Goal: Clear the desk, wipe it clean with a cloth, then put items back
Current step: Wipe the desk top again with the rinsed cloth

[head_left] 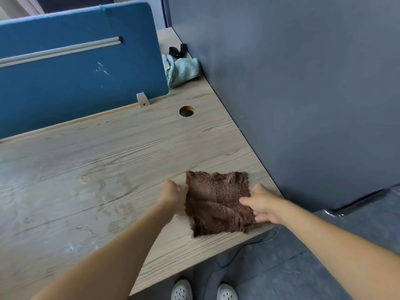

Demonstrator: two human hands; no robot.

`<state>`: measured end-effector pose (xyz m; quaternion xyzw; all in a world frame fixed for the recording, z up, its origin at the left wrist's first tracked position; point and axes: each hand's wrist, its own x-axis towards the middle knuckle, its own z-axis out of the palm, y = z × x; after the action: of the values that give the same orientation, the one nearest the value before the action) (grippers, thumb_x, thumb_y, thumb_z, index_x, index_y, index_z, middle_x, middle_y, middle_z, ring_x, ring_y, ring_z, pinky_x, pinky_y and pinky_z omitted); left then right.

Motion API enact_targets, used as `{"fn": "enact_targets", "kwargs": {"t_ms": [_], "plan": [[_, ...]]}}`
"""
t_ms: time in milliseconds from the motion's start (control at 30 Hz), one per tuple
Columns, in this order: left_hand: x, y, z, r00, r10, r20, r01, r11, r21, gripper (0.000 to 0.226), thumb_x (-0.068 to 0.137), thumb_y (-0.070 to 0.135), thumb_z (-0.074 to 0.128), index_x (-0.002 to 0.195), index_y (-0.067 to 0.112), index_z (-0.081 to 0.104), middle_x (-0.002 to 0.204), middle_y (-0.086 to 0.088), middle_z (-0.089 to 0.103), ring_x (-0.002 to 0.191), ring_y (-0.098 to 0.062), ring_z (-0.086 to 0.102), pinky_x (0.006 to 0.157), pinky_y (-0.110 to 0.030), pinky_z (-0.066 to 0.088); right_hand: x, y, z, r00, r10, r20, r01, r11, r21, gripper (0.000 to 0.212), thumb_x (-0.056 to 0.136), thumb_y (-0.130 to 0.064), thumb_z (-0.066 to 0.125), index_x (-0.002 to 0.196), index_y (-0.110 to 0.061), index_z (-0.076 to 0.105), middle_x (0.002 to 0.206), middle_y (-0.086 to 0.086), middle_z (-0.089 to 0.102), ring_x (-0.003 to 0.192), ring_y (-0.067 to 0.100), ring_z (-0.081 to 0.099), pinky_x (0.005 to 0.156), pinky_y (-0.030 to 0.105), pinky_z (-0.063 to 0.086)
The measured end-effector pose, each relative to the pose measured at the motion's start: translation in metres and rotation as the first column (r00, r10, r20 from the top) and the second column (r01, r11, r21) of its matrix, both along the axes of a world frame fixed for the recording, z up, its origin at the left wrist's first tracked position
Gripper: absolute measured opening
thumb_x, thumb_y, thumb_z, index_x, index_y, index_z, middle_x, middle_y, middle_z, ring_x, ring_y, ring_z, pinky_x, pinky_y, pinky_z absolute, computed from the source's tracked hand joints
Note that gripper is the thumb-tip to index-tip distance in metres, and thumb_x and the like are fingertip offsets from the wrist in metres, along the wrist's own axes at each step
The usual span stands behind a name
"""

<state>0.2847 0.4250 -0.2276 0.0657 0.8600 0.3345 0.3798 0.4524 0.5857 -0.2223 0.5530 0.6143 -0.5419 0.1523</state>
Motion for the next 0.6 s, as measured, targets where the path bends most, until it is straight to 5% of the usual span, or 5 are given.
{"fn": "enact_targets", "kwargs": {"t_ms": [67,133,300,433,600], "plan": [[0.005,-0.010,-0.007,0.905,-0.278,-0.322,0.252,0.960,-0.121,0.035,0.099,0.020,0.052,0.130,0.012,0.039,0.124,-0.010,0.049,0.107,-0.030,0.055,0.095,-0.044,0.050,0.010,-0.007,-0.005,0.965,0.239,0.108,-0.259,0.936,0.237,0.049,0.094,-0.026,0.065,0.130,-0.011,0.035,0.120,0.009,0.050,0.106,0.028,0.057,0.081,0.041,0.054],[0.020,-0.020,-0.003,0.615,-0.563,-0.552,0.570,0.801,-0.181,0.037,0.098,0.024,0.052,0.133,0.018,0.042,0.126,0.000,0.040,0.114,-0.017,0.041,0.102,-0.034,0.043,0.018,-0.015,-0.006,0.863,0.425,0.274,-0.493,0.583,0.647,0.048,0.090,-0.038,0.068,0.123,-0.015,0.041,0.112,0.007,0.048,0.100,0.026,0.054,0.079,0.037,0.050],[0.047,-0.038,-0.016,0.173,-0.910,-0.376,0.761,0.366,-0.536,0.079,0.088,0.071,0.046,0.150,0.025,0.030,0.158,-0.004,0.020,0.146,-0.026,0.018,0.121,-0.039,0.019,0.046,-0.020,-0.020,0.328,0.869,0.370,-0.763,0.013,0.647,0.052,0.081,-0.055,0.066,0.119,-0.023,0.052,0.114,-0.002,0.046,0.107,0.019,0.046,0.092,0.037,0.044],[0.040,-0.049,-0.026,0.094,-0.863,-0.497,0.771,0.379,-0.512,0.062,0.089,0.047,0.066,0.143,0.019,0.052,0.152,-0.011,0.042,0.141,-0.031,0.040,0.113,-0.041,0.037,0.051,-0.016,-0.029,0.336,0.863,0.378,-0.712,-0.029,0.701,0.044,0.072,-0.001,0.071,0.110,-0.015,0.056,0.101,0.001,0.056,0.091,0.021,0.053,0.075,0.036,0.054],[0.042,-0.059,-0.040,-0.001,-0.779,-0.626,0.732,0.426,-0.532,0.044,0.088,0.034,0.061,0.121,0.007,0.069,0.132,-0.018,0.062,0.123,-0.033,0.060,0.099,-0.042,0.052,0.040,-0.021,-0.017,0.456,0.841,0.292,-0.659,0.099,0.746,0.048,0.088,-0.008,0.063,0.132,-0.006,0.046,0.098,0.005,0.064,0.087,0.022,0.058,0.069,0.029,0.048]]}}
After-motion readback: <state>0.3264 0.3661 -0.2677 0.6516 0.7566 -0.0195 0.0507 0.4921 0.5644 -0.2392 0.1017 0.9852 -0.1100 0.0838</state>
